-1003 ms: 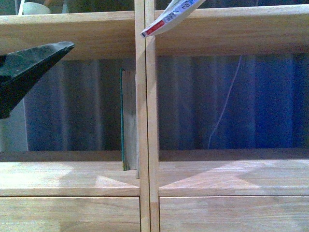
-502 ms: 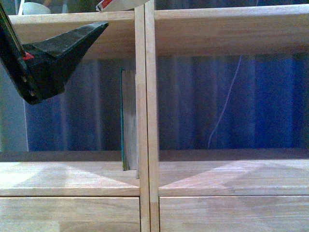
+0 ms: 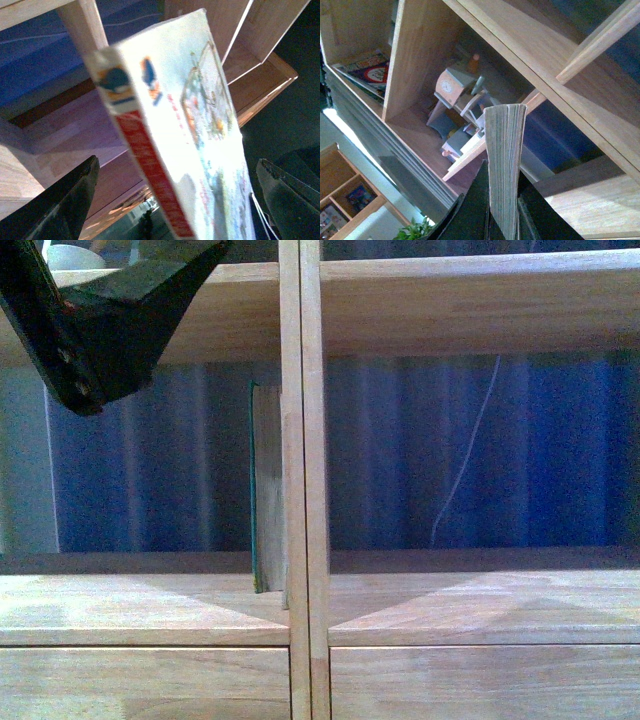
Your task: Organize books on shelf
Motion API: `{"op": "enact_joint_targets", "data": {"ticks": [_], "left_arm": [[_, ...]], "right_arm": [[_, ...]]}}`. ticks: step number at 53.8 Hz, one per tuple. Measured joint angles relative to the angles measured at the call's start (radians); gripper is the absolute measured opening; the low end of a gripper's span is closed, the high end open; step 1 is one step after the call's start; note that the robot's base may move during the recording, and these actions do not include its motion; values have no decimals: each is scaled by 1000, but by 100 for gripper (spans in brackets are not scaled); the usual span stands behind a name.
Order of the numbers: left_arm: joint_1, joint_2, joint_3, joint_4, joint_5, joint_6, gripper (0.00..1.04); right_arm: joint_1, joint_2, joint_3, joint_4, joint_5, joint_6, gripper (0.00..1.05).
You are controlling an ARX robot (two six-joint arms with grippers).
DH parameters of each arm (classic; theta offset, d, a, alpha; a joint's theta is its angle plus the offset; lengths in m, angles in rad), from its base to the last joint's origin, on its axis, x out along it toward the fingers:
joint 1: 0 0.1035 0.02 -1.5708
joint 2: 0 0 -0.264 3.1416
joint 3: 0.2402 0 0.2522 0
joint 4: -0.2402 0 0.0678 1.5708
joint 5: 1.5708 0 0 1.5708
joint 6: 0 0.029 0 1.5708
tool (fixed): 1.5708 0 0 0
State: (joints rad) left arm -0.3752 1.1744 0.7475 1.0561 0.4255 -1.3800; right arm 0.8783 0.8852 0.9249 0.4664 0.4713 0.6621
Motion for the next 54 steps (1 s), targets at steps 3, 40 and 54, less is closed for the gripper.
{"op": "enact_joint_targets", "data": {"ticks": [3,40,54], "left_arm": [[-1,-7,0,-2,-5,2,97],[-11,-37,2,-61,-95,61,11],[-7,-48,2,-54,-96,51,7]], "right_arm": [[1,3,-5,0,0,4,7],[1,10,-23,-3,6,34,7],[-3,10,-31,-6,11,48,7]]}}
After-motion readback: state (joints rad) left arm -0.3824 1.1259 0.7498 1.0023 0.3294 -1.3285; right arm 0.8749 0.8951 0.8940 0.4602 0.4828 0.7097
